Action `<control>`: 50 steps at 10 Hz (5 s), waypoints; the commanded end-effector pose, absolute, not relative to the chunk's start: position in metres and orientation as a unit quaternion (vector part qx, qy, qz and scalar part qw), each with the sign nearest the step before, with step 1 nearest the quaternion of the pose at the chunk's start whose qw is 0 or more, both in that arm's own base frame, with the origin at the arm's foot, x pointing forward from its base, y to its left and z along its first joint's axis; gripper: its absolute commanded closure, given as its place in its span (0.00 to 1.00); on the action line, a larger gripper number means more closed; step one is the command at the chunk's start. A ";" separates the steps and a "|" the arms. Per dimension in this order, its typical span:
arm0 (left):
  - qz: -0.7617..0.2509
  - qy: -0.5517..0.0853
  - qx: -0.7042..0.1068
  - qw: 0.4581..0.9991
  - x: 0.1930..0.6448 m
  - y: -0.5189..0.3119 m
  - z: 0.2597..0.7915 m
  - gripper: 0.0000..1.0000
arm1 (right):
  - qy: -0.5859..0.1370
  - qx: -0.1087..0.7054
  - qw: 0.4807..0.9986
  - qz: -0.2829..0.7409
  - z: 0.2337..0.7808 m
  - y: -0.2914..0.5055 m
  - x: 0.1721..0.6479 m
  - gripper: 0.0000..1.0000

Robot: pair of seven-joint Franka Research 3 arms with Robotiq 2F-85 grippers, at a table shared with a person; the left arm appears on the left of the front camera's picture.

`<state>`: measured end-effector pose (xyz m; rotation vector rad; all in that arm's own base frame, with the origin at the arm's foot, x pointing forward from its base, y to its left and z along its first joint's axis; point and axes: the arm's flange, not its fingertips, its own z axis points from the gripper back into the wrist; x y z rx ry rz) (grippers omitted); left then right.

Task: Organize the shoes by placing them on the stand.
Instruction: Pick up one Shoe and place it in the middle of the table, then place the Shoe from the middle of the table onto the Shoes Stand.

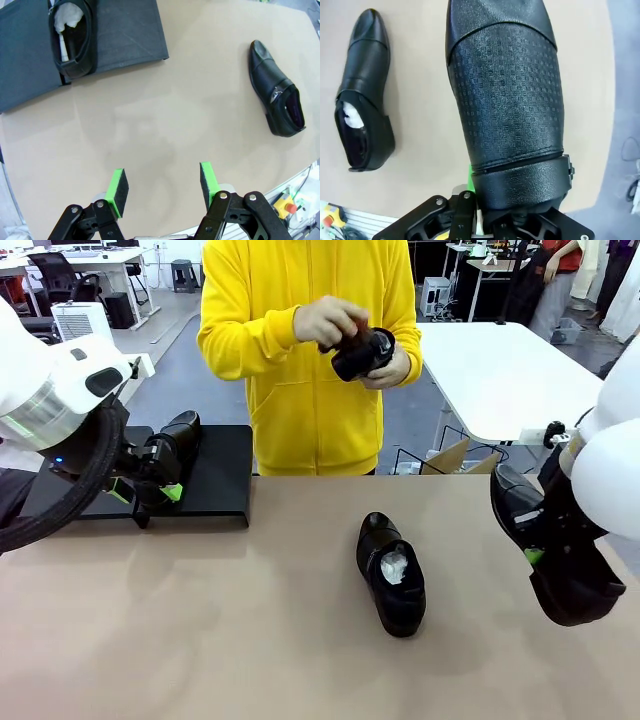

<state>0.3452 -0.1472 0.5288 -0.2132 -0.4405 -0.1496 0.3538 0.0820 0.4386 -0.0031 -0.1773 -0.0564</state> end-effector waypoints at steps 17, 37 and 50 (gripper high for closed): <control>-0.008 -0.249 -0.084 0.965 0.342 -0.085 0.558 0.25 | -0.111 0.099 0.988 0.034 0.442 0.393 0.408 1.00; -0.008 -0.249 -0.084 0.965 0.342 -0.085 0.558 0.25 | -0.001 0.114 0.993 0.031 0.387 0.449 0.397 0.00; -0.008 -0.249 -0.084 0.965 0.342 -0.085 0.558 0.25 | -0.074 0.074 0.966 0.238 0.482 0.437 0.319 0.00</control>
